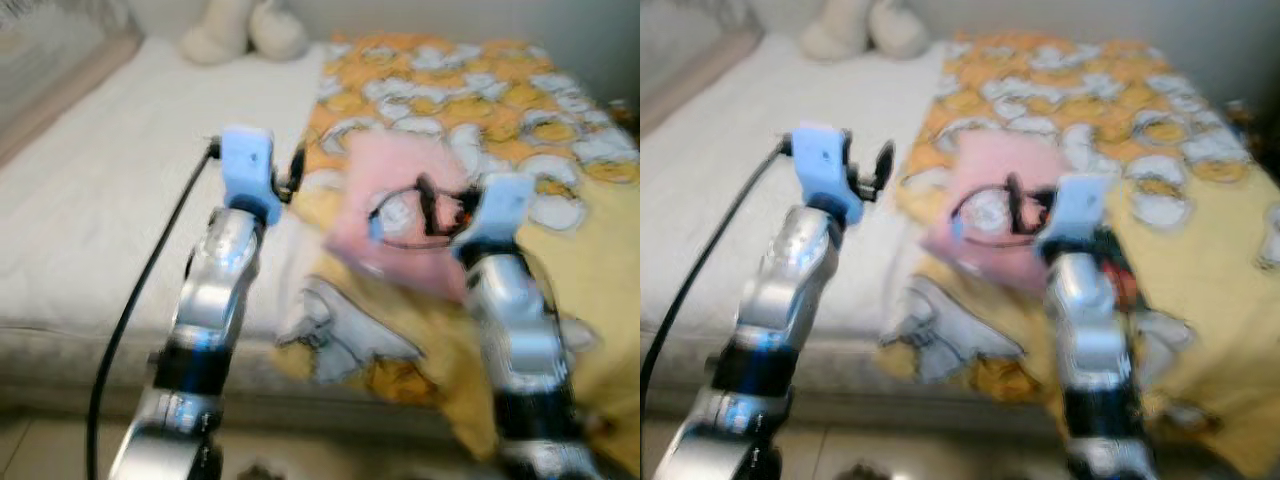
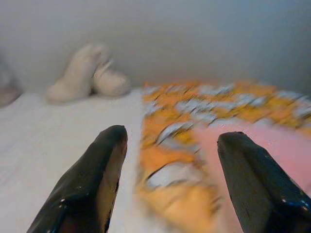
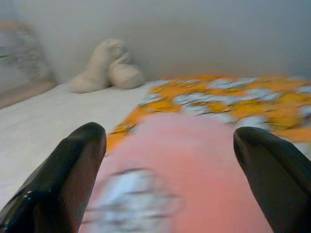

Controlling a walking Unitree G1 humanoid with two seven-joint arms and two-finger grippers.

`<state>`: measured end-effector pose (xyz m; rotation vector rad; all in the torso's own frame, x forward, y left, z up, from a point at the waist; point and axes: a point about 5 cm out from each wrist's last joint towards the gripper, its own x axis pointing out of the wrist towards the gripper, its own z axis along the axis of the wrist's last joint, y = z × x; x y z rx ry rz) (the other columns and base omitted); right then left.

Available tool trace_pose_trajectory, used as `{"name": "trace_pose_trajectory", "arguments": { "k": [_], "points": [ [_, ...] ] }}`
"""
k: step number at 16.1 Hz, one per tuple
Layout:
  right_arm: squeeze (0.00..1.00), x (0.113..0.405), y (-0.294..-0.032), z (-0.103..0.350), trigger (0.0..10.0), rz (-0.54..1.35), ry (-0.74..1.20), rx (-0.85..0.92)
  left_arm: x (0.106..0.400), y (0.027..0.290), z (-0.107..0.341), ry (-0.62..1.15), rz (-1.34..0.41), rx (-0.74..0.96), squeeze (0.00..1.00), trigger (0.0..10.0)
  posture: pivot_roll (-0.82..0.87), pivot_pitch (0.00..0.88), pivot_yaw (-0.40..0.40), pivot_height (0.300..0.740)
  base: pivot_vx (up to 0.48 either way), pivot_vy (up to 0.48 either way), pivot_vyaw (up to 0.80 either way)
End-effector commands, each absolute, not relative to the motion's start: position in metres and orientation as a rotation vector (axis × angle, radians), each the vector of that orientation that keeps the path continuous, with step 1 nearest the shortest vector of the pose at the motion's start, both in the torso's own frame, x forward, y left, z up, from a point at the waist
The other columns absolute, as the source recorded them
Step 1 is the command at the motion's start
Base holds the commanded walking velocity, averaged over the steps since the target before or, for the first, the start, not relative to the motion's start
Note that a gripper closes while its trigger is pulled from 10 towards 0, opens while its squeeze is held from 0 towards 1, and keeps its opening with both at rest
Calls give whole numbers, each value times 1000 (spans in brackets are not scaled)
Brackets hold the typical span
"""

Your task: Clean up the room

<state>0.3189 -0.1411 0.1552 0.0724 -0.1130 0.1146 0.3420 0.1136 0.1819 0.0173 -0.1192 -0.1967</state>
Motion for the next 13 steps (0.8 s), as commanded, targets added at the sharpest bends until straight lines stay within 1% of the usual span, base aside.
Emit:
{"name": "trace_pose_trajectory", "arguments": {
  "k": [1, 4, 7, 10, 12, 13],
  "points": [
    [0, 317, -147, 160, 10000, 100, -128, 58, 343, 105, 188, -147, -233, 6, 0, 10000, -143, 0, 65, 732, 292, -379, 0],
    [0, 317, -148, 161, 10000, 96, -133, 54, 343, 102, 184, -133, -253, -7, 0, 10000, -150, 0, 62, 732, 325, -349, 0],
    [0, 317, -152, 161, 10000, 77, -134, 45, 345, 104, 179, -117, -257, -11, 0, 10000, -156, 0, 61, 732, 331, -344, 0],
    [0, 315, -152, 156, 10000, 78, -116, 38, 346, 96, 178, -112, -306, 5, 0, 10000, -162, 0, 63, 732, 334, -341, 0],
    [0, 315, -153, 150, 10000, 72, -74, 62, 350, 101, 175, -77, -270, -18, 0, 10000, -165, 0, 64, 732, 457, 0, 0],
    [0, 316, -153, 149, 10000, 68, -67, 77, 351, 103, 176, -80, -263, -8, 0, 10000, -165, 0, 65, 732, 0, 0, 0]
  ]
}}
